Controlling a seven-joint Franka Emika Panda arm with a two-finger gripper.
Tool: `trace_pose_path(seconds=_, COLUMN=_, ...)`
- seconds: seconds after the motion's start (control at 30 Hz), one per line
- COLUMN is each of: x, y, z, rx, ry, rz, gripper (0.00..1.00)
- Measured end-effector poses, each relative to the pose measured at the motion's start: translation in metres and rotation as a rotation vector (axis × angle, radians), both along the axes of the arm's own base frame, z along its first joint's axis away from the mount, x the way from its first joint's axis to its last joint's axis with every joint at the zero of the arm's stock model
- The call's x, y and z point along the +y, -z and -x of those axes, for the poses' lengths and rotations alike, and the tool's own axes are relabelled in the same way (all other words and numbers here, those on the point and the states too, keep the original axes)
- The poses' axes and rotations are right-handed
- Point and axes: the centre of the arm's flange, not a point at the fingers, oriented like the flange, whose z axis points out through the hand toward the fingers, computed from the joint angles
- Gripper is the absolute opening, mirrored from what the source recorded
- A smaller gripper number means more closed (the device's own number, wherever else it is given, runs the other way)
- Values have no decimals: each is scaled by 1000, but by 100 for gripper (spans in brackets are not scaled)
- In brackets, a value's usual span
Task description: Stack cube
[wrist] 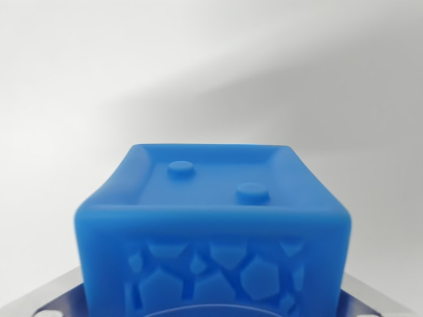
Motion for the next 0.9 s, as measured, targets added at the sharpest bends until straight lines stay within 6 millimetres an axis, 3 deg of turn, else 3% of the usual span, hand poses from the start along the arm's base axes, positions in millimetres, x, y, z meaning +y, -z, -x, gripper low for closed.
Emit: trace_pose_path(seconds=0.9, x=-11, y=-16, z=-44, rx=3, ry=41, rz=2, gripper=0)
